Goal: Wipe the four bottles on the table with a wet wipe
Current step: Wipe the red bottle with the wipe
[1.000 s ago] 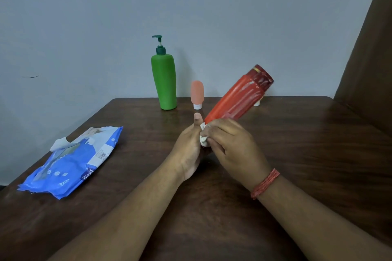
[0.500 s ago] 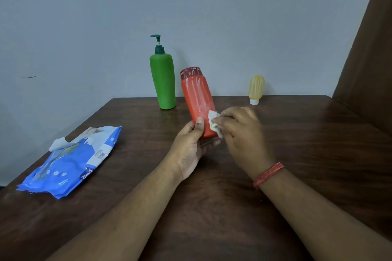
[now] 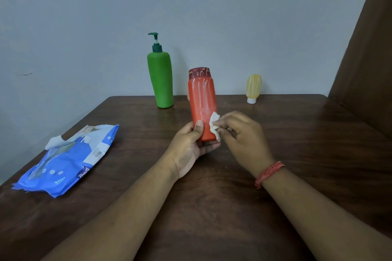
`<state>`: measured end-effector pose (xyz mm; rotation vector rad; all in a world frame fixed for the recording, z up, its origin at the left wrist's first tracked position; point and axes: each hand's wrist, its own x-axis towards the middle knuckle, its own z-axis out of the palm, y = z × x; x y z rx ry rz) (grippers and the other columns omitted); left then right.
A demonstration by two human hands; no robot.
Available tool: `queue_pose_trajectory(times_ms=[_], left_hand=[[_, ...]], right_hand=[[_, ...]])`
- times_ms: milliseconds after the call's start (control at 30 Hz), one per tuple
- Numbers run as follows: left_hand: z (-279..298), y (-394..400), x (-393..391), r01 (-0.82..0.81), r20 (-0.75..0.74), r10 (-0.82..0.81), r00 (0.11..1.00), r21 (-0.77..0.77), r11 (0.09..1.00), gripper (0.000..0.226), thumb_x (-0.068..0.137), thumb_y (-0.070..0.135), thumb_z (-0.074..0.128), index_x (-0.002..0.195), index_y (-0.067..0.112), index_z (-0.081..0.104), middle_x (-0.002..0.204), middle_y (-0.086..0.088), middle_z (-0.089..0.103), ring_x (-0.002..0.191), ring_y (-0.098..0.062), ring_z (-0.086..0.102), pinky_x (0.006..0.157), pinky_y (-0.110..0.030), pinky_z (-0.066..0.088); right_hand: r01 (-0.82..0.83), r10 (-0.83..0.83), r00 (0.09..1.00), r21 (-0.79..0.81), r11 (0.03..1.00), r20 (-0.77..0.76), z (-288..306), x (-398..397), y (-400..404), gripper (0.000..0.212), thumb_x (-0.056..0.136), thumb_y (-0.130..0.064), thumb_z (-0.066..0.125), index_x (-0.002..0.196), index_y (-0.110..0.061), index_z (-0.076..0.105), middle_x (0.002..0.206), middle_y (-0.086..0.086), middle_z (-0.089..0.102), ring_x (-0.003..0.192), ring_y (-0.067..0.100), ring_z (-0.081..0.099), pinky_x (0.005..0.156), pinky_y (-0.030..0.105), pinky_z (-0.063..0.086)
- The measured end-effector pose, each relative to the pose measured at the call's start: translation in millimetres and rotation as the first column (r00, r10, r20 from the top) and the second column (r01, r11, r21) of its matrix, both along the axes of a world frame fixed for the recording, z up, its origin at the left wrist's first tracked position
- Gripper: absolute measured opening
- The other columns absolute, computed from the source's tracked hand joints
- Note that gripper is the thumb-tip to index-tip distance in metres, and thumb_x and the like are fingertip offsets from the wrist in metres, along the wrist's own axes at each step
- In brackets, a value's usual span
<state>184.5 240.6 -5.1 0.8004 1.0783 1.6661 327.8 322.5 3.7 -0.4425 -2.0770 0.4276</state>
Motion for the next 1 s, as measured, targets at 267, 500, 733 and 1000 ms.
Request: queue_pose_trajectory(times_ms=[267,500,733,1000], left_hand=[[-1.9,-1.2,0.8,0.085,-0.105,-0.089,0.991,-0.037,0.996,0.03,0.104,0.026,0.046,0.128,0.012,0.057,0.124,-0.015,0.064,0.106,-0.027,0.067,0.09,-0.043,0.059],[-3.0,-1.4,-4.0,0.083,-0.15,-0.088,0.985,-0.041,0.996,0.032,0.105,0.025,0.043,0.13,0.008,0.055,0.118,-0.014,0.067,0.098,-0.025,0.069,0.086,-0.039,0.06],[-3.8,-1.3,-3.2,0.106,-0.175,-0.114,0.978,-0.053,0.993,0.043,0.101,0.027,0.048,0.137,0.005,0.05,0.126,-0.018,0.063,0.103,-0.028,0.067,0.088,-0.039,0.059],[-3.4,-0.9,-1.2,0.134,-0.232,-0.144,0.962,-0.061,0.989,0.042,0.101,0.028,0.048,0.138,0.009,0.049,0.131,-0.017,0.061,0.106,-0.029,0.067,0.091,-0.04,0.059]], right_hand=[[0.088,-0.093,0.986,-0.044,0.995,-0.138,1.6,0.9,7.5,0.014,0.088,-0.002,0.069,0.098,-0.01,0.074,0.099,-0.006,0.064,0.093,0.003,0.061,0.079,0.012,0.049],[0.064,-0.072,0.992,-0.076,0.995,-0.105,-0.1,-0.7,9.8,0.01,0.088,-0.005,0.071,0.095,-0.011,0.074,0.097,-0.008,0.063,0.091,0.003,0.061,0.077,0.014,0.05],[0.051,-0.065,0.991,-0.118,0.992,-0.114,-2.6,3.5,11.1,0.011,0.089,-0.007,0.071,0.098,-0.012,0.074,0.099,-0.011,0.061,0.096,0.003,0.062,0.08,0.017,0.052],[0.089,-0.115,0.975,-0.139,0.986,-0.19,3.9,3.6,12.3,0.016,0.09,-0.005,0.069,0.099,-0.016,0.074,0.101,-0.015,0.059,0.101,-0.003,0.059,0.082,0.008,0.048]])
